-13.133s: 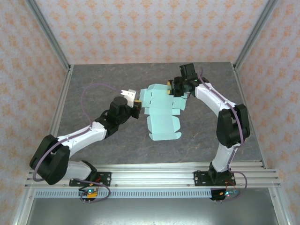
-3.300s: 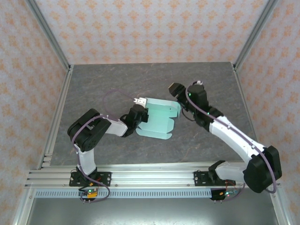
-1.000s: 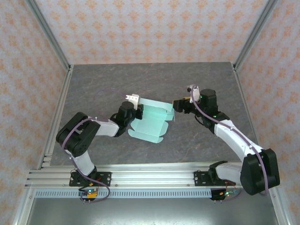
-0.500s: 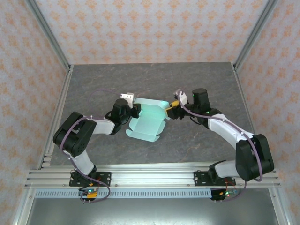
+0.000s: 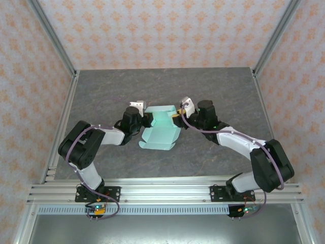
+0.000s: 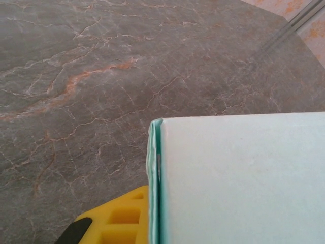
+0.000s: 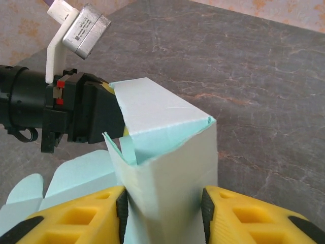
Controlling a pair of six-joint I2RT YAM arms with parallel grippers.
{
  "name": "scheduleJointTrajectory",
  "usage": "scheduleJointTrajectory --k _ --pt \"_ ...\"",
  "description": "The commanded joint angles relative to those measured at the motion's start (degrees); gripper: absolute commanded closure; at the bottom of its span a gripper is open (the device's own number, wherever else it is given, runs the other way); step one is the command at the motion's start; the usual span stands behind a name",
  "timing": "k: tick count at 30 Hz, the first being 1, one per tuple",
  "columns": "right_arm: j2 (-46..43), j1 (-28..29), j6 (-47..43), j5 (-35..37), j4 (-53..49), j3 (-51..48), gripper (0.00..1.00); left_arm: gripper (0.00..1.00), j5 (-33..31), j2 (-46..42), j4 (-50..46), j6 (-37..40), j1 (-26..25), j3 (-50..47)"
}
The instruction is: Fold the paper box
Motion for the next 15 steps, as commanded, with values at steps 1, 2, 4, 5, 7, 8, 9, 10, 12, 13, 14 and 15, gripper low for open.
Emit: scheduleJointTrajectory --k 1,2,4,5,7,8,9,10,12,13,14,15 --pt "1.8 0.4 0.8 1.4 3.3 0.3 0.56 1.0 -0.9 0.0 -0.8 -1.4 -0.1 1.6" --pt "1.9 0.5 0.6 2.0 3.0 0.6 0.56 1.0 -1.3 -0.3 -1.3 -1.6 -0.1 1.6" --pt "2.0 1.2 0.4 4.5 3.4 0.8 0.57 1.0 -1.5 -1.1 -2.2 -1.7 -0.1 1.7" --pt "2.3 1.9 0.2 7.6 4.3 0.6 0.57 1.0 -1.8 -1.3 -2.4 -1.9 -0.2 1.6" --pt "3.7 3.4 0.2 12.6 5.4 1.1 0.58 1.0 -3.5 -1.6 -3.3 -2.8 -0.5 1.5" --pt "4.6 4.4 0.6 16.5 5.6 1.8 0.58 1.0 -4.4 -1.6 -3.7 -3.7 -0.6 1.4" --pt "5.4 5.4 1.0 20.6 5.9 2.4 0.58 1.0 -4.9 -1.6 -3.9 -4.6 -0.7 1.3" --pt "6.2 6.7 1.3 24.8 7.2 2.5 0.58 1.0 -5.2 -1.6 -3.8 -5.7 -0.8 1.1" --pt "8.2 9.0 1.5 32.3 9.7 3.0 0.57 1.0 -5.5 -1.7 -3.6 -6.4 -1.3 0.9" --pt "9.6 10.2 1.4 37.5 10.8 3.6 0.57 1.0 -6.2 -1.8 -4.0 -6.5 -1.7 0.9" --pt "10.9 11.4 1.1 42.6 12.1 4.2 0.58 1.0 -7.0 -2.0 -4.5 -8.4 -2.1 0.9" --pt "11.9 12.4 1.0 47.2 13.5 4.5 0.59 1.0 -7.6 -2.2 -4.9 -9.6 -2.3 1.0"
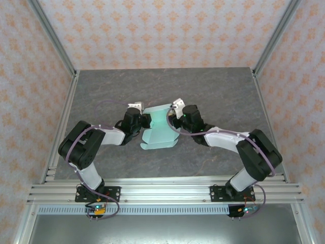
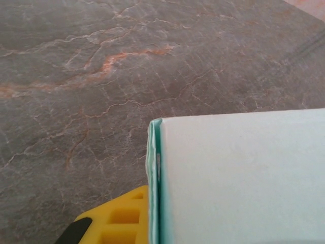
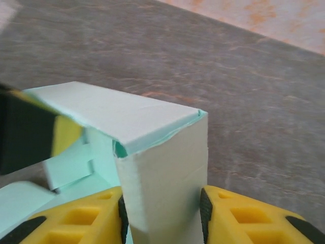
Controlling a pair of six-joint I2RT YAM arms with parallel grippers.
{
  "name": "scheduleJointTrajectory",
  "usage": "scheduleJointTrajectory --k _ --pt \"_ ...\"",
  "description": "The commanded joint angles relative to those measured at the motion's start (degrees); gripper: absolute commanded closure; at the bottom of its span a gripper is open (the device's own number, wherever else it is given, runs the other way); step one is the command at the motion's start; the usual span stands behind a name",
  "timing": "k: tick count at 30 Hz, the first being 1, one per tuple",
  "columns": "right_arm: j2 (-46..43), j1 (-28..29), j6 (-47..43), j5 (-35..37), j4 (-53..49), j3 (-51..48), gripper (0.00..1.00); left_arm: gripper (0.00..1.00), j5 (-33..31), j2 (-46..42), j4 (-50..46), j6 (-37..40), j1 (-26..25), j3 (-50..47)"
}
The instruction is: Fold the paper box
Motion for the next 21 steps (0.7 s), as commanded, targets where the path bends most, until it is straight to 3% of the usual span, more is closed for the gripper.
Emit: scheduleJointTrajectory --k 1,4,9,12,16,21 --pt "3.8 3.2 0.6 23.2 7.5 2.6 0.61 1.0 -2.3 -2.3 -1.3 -5.4 -1.6 1.0" --pt "7.3 5.3 0.0 34.3 12.4 4.2 0.67 1.0 -4.9 -3.5 -4.9 -8.1 -2.7 2.1" --pt "12.3 7.0 -0.3 43.5 14.2 9.0 0.79 1.0 -7.4 -5.1 -9.6 -12.0 -5.0 3.8" --pt "14.6 7.9 -2.1 48.0 20.9 9.0 0.87 1.0 -9.2 -6.5 -10.4 -15.1 -6.7 3.8" --pt "16.5 7.9 -4.3 49.1 22.0 9.8 0.87 1.0 -13.0 -9.8 -14.8 -18.5 -8.8 4.1" --pt "16.5 7.5 -4.7 43.6 23.6 8.7 0.83 1.0 -16.3 -12.3 -20.8 -18.3 -9.5 5.4"
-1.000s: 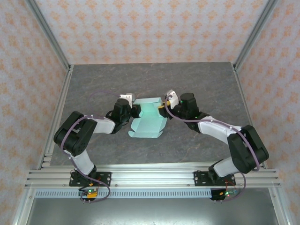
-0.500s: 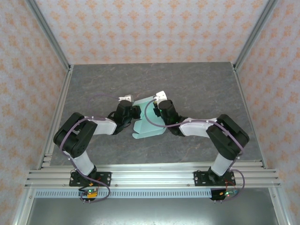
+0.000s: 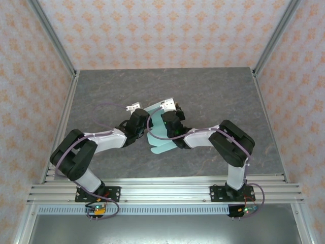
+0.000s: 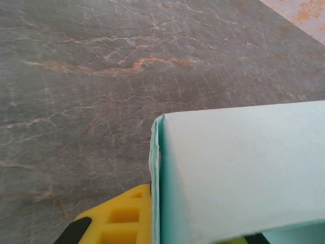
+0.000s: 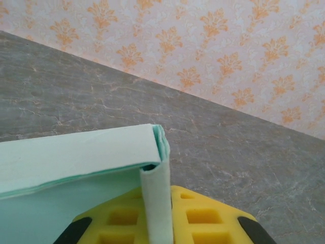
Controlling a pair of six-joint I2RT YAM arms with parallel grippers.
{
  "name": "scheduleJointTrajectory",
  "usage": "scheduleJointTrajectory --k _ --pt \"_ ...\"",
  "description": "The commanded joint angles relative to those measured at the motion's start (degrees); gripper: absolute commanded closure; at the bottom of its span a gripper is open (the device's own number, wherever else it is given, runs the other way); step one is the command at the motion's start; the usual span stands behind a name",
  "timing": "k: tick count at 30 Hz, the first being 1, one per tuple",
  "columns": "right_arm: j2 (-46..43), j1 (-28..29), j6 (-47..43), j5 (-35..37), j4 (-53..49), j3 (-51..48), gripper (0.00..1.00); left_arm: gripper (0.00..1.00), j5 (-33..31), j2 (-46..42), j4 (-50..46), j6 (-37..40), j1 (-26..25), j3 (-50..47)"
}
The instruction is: Fold the paper box
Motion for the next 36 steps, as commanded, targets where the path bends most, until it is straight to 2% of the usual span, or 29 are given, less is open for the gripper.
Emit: scheduleJointTrajectory --k 1,5,7,9,14,20,23,26,31,36 --pt "-0.6 -2.3 3.1 -0.6 2.5 0.9 0.81 1.0 -1.5 -3.7 -5.6 -4.0 -2.0 3.1" --pt "-7.3 -4.9 7.4 -13.0 -8.2 0.1 0.79 1.0 -6.2 -4.4 -9.8 -4.1 -2.0 3.7" --pt "-11.2 -7.1 10.3 -21.0 -12.7 -0.9 0.65 1.0 -8.4 -4.7 -11.2 -4.8 -1.9 3.9" --pt "-15.8 -9.0 11.7 -30.8 -16.1 -2.5 0.56 1.0 -9.4 -4.4 -13.2 -5.1 -1.9 5.1" --pt "-24.5 -13.5 10.1 -51.3 -23.5 -5.2 0.43 1.0 -10.0 -2.2 -15.9 -5.1 -1.1 7.4" --pt "-29.6 -19.5 4.0 -64.1 -34.6 -2.9 0.38 1.0 -10.0 -0.6 -16.1 -5.0 -0.2 8.0" --pt "-29.4 -20.7 0.1 -67.0 -40.8 0.7 0.38 1.0 -10.0 0.1 -17.2 -5.0 -0.2 9.0" --pt "-27.2 -20.7 -3.7 -66.5 -44.3 3.9 0.38 1.0 -9.9 0.4 -17.3 -4.8 -0.2 9.2" --pt "-20.3 -20.4 -5.7 -66.5 -45.0 8.7 0.41 1.0 -8.6 0.6 -17.0 -5.3 -0.3 9.3" --pt "-12.2 -17.4 -8.4 -57.8 -47.5 14.5 0.46 1.0 -8.4 0.2 -17.0 -5.6 -0.3 9.4"
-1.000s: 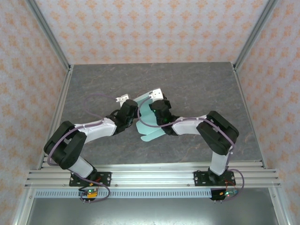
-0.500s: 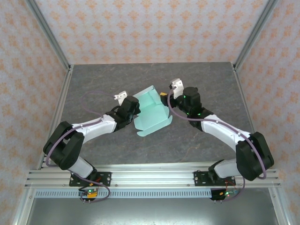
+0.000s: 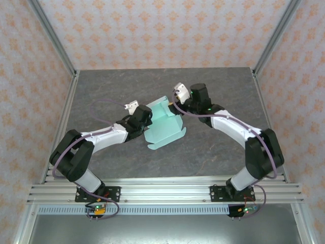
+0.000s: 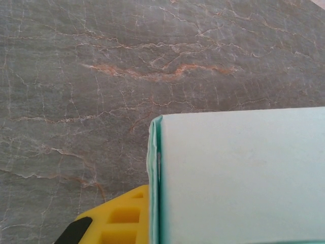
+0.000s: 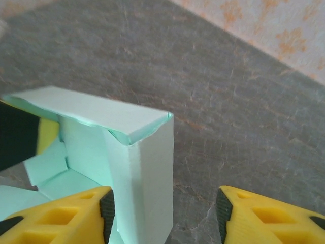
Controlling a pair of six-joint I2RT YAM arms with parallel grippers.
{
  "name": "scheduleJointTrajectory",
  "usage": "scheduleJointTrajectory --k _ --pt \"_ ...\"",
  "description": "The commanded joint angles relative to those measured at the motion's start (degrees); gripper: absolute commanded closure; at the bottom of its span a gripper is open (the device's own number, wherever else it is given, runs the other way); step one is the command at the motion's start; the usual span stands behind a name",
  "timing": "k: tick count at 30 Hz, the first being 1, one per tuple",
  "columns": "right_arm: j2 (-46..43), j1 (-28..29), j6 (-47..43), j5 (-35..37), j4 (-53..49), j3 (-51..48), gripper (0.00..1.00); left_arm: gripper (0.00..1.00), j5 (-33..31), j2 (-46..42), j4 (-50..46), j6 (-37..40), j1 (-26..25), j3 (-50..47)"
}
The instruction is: Fold the paper box
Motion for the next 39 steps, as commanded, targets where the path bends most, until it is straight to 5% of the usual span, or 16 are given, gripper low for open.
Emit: scheduleJointTrajectory --k 1,4,6,11,17,19,20,23,26,31,39 --pt "4.3 2.7 -2.9 6.4 -3.9 4.3 0.47 1.0 -1.2 -0.1 -1.2 -1.2 0.2 2.0" --pt "7.5 6.1 0.4 15.0 -2.1 6.2 0.51 1.0 -1.2 0.1 -1.5 -0.8 0.1 2.8" --pt "9.4 8.7 4.7 28.5 0.2 7.0 0.75 1.0 -1.5 0.2 -1.6 -1.3 0.2 2.9" --pt "12.6 13.9 13.1 48.5 9.4 5.2 0.96 1.0 -0.8 0.4 -0.8 -2.3 0.2 2.5" --pt "17.9 18.8 16.4 63.1 17.1 5.3 0.9 1.0 0.9 1.0 -0.7 -3.1 0.2 3.1" --pt "18.9 18.8 15.5 65.3 19.0 5.5 0.81 1.0 0.8 0.8 -0.4 -3.3 0.2 3.0" --pt "19.0 18.6 14.8 64.9 19.8 5.6 0.73 1.0 0.8 0.8 -0.3 -3.4 0.2 2.9" --pt "18.1 17.7 14.0 57.3 18.8 5.5 0.72 1.0 1.0 0.8 -0.6 -3.2 0.2 3.3" --pt "18.0 16.8 12.8 53.9 17.8 5.5 0.99 1.0 0.6 0.9 -0.6 -2.9 0.2 3.3" --pt "16.0 15.9 14.1 51.7 19.0 3.3 1.0 1.0 0.5 0.8 -0.7 -2.9 0.2 3.1" --pt "4.6 13.4 15.0 28.1 18.1 -4.3 0.47 1.0 -0.3 1.2 -2.5 -1.6 0.7 4.3"
